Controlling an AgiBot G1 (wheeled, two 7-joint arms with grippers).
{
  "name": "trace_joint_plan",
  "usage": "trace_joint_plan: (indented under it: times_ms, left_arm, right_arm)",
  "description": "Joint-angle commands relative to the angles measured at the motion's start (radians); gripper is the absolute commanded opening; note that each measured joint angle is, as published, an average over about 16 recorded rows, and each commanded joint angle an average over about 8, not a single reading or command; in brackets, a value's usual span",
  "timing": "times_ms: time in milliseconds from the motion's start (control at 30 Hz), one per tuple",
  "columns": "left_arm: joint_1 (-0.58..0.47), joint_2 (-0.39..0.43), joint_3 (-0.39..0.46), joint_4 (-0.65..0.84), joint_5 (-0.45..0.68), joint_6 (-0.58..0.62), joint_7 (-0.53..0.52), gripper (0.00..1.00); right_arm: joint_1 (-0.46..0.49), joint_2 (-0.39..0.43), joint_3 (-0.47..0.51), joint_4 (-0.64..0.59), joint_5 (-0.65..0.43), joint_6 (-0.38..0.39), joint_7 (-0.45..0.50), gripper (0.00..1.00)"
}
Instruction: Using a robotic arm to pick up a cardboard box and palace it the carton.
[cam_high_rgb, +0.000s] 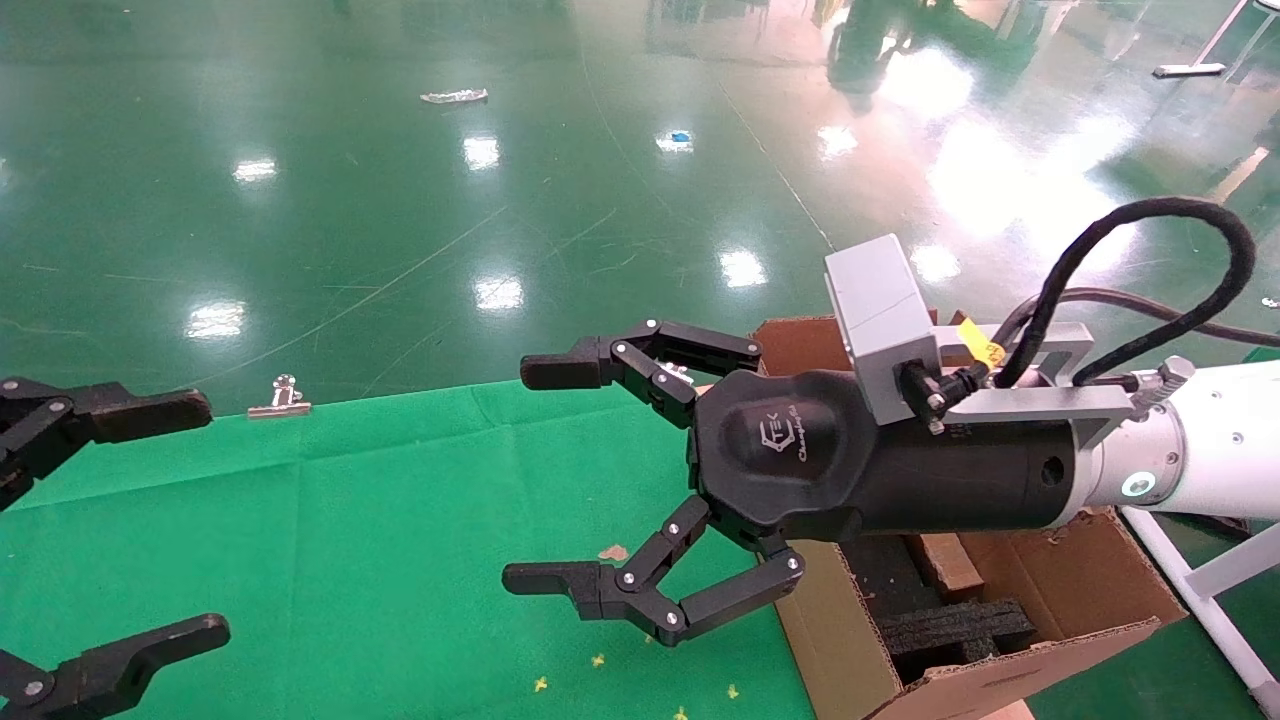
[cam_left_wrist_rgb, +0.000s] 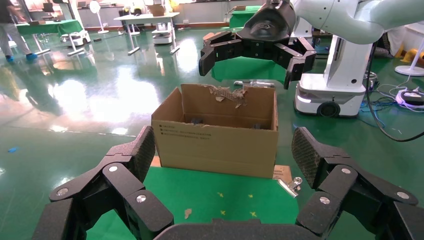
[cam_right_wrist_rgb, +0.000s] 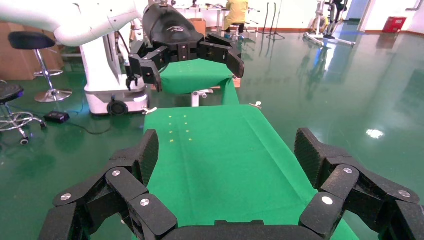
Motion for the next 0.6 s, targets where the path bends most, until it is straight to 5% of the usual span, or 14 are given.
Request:
trace_joint_plan:
  times_ms: [33,600]
  left_arm:
    - [0.000,0.000,0.000,0.000,0.000,0.000,0.000,1.00]
    - [0.000,0.000,0.000,0.000,0.000,0.000,0.000,1.00]
  right_arm:
    - [0.000,0.000,0.000,0.000,0.000,0.000,0.000,1.00]
    - [0.000,0.000,0.000,0.000,0.000,0.000,0.000,1.00]
